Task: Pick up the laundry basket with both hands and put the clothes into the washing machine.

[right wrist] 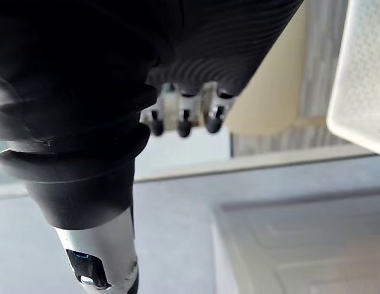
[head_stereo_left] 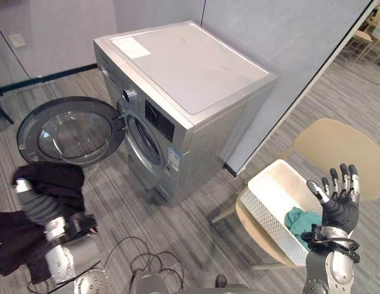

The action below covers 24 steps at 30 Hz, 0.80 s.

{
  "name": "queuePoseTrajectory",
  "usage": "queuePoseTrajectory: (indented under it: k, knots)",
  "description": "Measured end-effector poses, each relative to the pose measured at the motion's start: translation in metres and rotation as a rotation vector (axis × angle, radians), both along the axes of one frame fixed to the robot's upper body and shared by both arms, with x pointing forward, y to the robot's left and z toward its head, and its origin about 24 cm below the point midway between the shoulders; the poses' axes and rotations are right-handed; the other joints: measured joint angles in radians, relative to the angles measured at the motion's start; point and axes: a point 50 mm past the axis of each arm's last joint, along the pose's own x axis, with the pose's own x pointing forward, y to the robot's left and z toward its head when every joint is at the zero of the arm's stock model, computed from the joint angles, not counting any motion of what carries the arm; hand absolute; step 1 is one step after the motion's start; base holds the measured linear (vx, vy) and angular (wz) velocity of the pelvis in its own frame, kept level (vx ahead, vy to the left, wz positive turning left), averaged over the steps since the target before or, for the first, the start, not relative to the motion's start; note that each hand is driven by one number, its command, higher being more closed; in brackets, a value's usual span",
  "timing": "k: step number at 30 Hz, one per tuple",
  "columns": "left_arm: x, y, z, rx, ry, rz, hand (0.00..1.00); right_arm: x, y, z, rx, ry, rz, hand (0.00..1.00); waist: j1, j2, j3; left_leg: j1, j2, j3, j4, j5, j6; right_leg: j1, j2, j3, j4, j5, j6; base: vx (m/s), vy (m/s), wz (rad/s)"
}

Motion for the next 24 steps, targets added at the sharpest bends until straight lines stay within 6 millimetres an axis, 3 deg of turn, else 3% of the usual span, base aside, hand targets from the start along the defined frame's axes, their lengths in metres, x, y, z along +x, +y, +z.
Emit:
queuePoseTrajectory:
  k: [2, 6, 8, 9, 10, 11, 12, 13, 14, 16, 19, 20, 21, 22, 23, 24]
  knots:
    - [0.01, -0.021, -0.015, -0.061, 0.063, -0.098, 1.0, -0.004, -0.002, -0.005, 0.03, 0.015, -0.01, 0.0, -0.008, 0.03, 0.009, 0.047, 0.0, -0.012, -0.077, 0.049, 0.02, -0.004, 0.011, 0.047, 0.084, -0.006, -0.008, 0.19, -0.076, 0.64]
    - [0.006, -0.027, -0.023, -0.112, 0.089, -0.112, 1.0, -0.006, 0.003, -0.01, 0.053, 0.038, 0.012, 0.0, 0.01, 0.069, 0.018, 0.099, 0.0, 0.023, -0.058, 0.05, 0.021, 0.023, 0.012, 0.059, 0.182, -0.03, -0.023, 0.14, -0.006, 0.29]
    - [0.003, -0.028, -0.027, -0.137, 0.097, -0.118, 1.0, -0.004, 0.008, -0.01, 0.061, 0.036, 0.035, 0.0, 0.025, 0.083, 0.046, 0.033, -0.013, 0.014, 0.151, 0.049, 0.016, 0.058, 0.012, 0.071, 0.197, -0.05, -0.047, 0.08, 0.031, 0.17]
    - [0.001, -0.028, -0.029, -0.153, 0.097, -0.123, 1.0, -0.004, 0.008, -0.01, 0.062, 0.033, 0.037, 0.0, 0.03, 0.096, 0.056, -0.033, -0.018, 0.003, 0.3, 0.069, -0.023, 0.088, 0.011, 0.07, 0.187, -0.084, -0.07, 0.06, 0.031, 0.16]
    - [-0.002, -0.027, -0.032, -0.169, 0.107, -0.121, 1.0, -0.003, 0.008, -0.009, 0.063, 0.028, 0.038, 0.0, 0.039, 0.106, 0.064, -0.104, -0.026, -0.018, 0.456, 0.112, -0.084, 0.121, 0.001, 0.07, 0.175, -0.144, -0.062, 0.13, 0.058, 0.07]
    - [-0.004, -0.027, -0.036, -0.191, 0.123, -0.122, 1.0, -0.004, 0.006, -0.007, 0.058, 0.022, 0.028, 0.0, 0.049, 0.112, 0.068, -0.166, -0.031, -0.003, 0.578, 0.152, -0.079, 0.16, -0.028, 0.072, 0.145, -0.206, -0.029, 0.12, 0.066, 0.04]
    - [-0.003, -0.028, -0.038, -0.198, 0.127, -0.123, 1.0, -0.005, 0.004, -0.007, 0.057, 0.021, 0.017, 0.0, 0.046, 0.103, 0.081, -0.197, -0.032, 0.011, 0.615, 0.188, -0.078, 0.178, -0.041, 0.071, 0.122, -0.214, -0.023, 0.1, 0.07, 0.06]
    - [-0.001, -0.032, -0.042, -0.211, 0.142, -0.14, 1.0, -0.005, 0.003, -0.007, 0.062, 0.018, 0.004, 0.0, 0.05, 0.102, 0.085, -0.221, -0.012, 0.044, 0.641, 0.169, -0.059, 0.194, -0.061, 0.067, 0.098, -0.211, -0.018, 0.08, 0.066, 0.09]
    - [0.0, -0.039, -0.045, -0.221, 0.153, -0.169, 1.0, -0.007, 0.0, -0.006, 0.057, 0.018, -0.017, 0.0, 0.047, 0.098, 0.087, -0.222, 0.022, 0.107, 0.578, 0.112, 0.038, 0.208, -0.089, 0.068, 0.081, -0.208, -0.013, 0.08, 0.057, 0.02]
    - [0.002, -0.043, -0.045, -0.227, 0.151, -0.186, 1.0, -0.009, -0.002, -0.005, 0.057, 0.019, -0.031, 0.0, 0.04, 0.098, 0.087, -0.208, 0.053, 0.129, 0.472, 0.1, 0.07, 0.21, -0.106, 0.072, 0.08, -0.208, -0.013, 0.12, 0.127, -0.07]
    - [0.003, -0.044, -0.045, -0.237, 0.153, -0.192, 1.0, -0.009, -0.001, -0.005, 0.063, 0.02, -0.038, 0.0, 0.024, 0.081, 0.083, -0.174, 0.107, 0.095, 0.156, 0.119, 0.103, 0.209, -0.18, 0.105, 0.078, -0.208, -0.013, 0.22, 0.4, -0.27]
    - [0.003, -0.045, -0.045, -0.237, 0.154, -0.193, 1.0, -0.009, -0.001, -0.006, 0.065, 0.025, -0.045, 0.0, 0.025, 0.086, 0.075, -0.161, 0.11, 0.076, 0.098, 0.166, 0.012, 0.213, -0.211, 0.126, 0.075, -0.205, -0.008, 0.22, 0.466, -0.22]
    - [0.005, -0.046, -0.045, -0.243, 0.153, -0.198, 1.0, -0.009, -0.001, -0.008, 0.069, 0.038, -0.048, 0.0, 0.02, 0.069, 0.072, -0.168, 0.079, 0.082, 0.123, 0.158, -0.061, 0.217, -0.241, 0.134, 0.07, -0.188, 0.019, 0.25, 0.537, 0.1]
    - [0.011, -0.049, -0.046, -0.246, 0.149, -0.216, 1.0, -0.011, -0.001, -0.01, 0.072, 0.051, -0.048, 0.0, 0.01, 0.038, 0.069, -0.215, 0.026, 0.087, 0.21, 0.12, -0.058, 0.208, -0.289, 0.152, 0.047, -0.116, 0.062, 0.22, 0.458, 0.23]
    - [0.013, -0.049, -0.045, -0.249, 0.145, -0.218, 1.0, -0.01, -0.001, -0.009, 0.068, 0.048, -0.048, 0.0, 0.013, 0.037, 0.07, -0.236, 0.022, 0.092, 0.248, 0.09, -0.061, 0.208, -0.294, 0.166, 0.038, -0.078, 0.068, 0.32, 0.7, -0.06]
    - [0.014, -0.05, -0.045, -0.243, 0.144, -0.224, 1.0, -0.006, 0.002, -0.007, 0.067, 0.035, -0.03, 0.0, 0.025, 0.04, 0.074, -0.269, 0.018, 0.115, 0.358, 0.026, -0.038, 0.204, -0.306, 0.202, 0.011, 0.025, 0.119, 0.25, 0.591, -0.33]
